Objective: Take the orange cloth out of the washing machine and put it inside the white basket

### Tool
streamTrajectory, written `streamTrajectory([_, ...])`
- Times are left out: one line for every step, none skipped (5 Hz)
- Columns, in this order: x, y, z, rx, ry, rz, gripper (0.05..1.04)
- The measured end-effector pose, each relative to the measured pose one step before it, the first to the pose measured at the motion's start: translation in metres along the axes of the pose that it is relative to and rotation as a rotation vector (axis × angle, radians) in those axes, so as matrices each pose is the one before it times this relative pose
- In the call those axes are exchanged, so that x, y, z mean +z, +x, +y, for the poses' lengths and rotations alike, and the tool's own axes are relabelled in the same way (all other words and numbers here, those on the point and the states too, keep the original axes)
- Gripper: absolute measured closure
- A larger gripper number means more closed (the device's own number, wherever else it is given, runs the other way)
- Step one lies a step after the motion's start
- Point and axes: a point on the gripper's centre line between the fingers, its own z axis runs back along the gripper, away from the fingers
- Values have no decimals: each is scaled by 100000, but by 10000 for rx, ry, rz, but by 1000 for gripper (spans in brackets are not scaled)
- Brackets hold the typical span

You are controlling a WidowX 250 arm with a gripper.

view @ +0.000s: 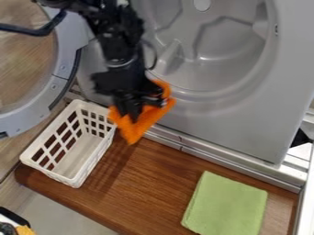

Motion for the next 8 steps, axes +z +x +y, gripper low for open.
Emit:
streamTrajectory([-813, -1360, 3117, 560, 205, 483, 1004])
streamTrajectory([-407, -1249, 1355, -91, 220, 364, 1005])
streamTrajectory([-270, -1337, 2282, 308, 272, -99, 1005])
streamTrajectory([-6, 138, 715, 84, 130, -157, 993])
streamTrajectory([11, 159, 56, -48, 206, -63, 931])
streamTrajectory([-198, 83, -881, -237, 112, 106, 715])
streamTrajectory([55, -134, -183, 34, 139, 150, 402])
streamTrajectory([133, 156, -287, -10, 63, 16, 122])
